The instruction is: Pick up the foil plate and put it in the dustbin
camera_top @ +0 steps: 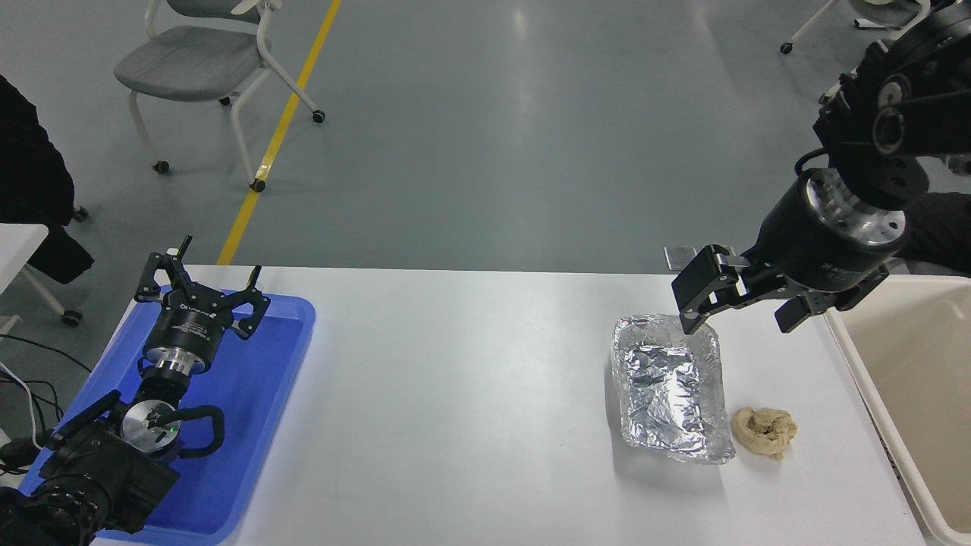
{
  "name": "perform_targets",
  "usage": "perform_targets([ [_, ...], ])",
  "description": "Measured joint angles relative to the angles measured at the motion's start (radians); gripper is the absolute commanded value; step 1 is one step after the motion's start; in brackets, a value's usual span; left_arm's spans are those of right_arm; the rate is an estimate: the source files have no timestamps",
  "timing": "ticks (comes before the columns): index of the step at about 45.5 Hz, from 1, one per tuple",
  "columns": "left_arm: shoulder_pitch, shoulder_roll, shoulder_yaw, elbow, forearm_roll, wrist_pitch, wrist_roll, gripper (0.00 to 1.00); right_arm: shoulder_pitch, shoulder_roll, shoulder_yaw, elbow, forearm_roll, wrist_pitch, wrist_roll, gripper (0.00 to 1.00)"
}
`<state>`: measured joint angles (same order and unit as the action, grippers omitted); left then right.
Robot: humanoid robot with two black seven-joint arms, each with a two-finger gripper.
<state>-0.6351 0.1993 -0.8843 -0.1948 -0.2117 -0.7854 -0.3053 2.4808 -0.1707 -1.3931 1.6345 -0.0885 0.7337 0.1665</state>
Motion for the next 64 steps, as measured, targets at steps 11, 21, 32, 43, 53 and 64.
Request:
perform_targets([
  [11, 0.0, -0.004, -0.005, -0.001, -0.004, 0.0, -0.002, 1.0, -0.016, 0.003, -0.003, -0.023, -0.001, -0.007, 0.001, 1.0],
  [21, 0.0, -0.005, -0.002, -0.001, -0.002, 0.0, -0.001, 1.0, -0.058, 0.004, 0.0, -0.069, -0.004, -0.014, 0.001, 1.0],
  [32, 0.0, -0.005, -0.001, 0.0, -0.002, 0.0, 0.0, 1.0, -0.17, 0.003, 0.001, -0.15, -0.005, -0.07, 0.001, 1.0],
  [43, 0.0, -0.005, -0.001, -0.001, -0.002, 0.0, 0.0, 1.0, -0.342, -0.001, 0.005, -0.263, -0.007, -0.146, 0.002, 1.0],
  [53, 0.0, -0.004, -0.001, 0.0, -0.002, 0.0, 0.0, 1.0, -0.548, 0.0, 0.016, -0.388, -0.041, -0.277, -0.006, 1.0],
  [64, 0.0, -0.004, -0.001, 0.0, -0.001, 0.0, 0.0, 1.0, -0.788, 0.001, 0.037, -0.55, -0.066, -0.385, -0.013, 1.0],
])
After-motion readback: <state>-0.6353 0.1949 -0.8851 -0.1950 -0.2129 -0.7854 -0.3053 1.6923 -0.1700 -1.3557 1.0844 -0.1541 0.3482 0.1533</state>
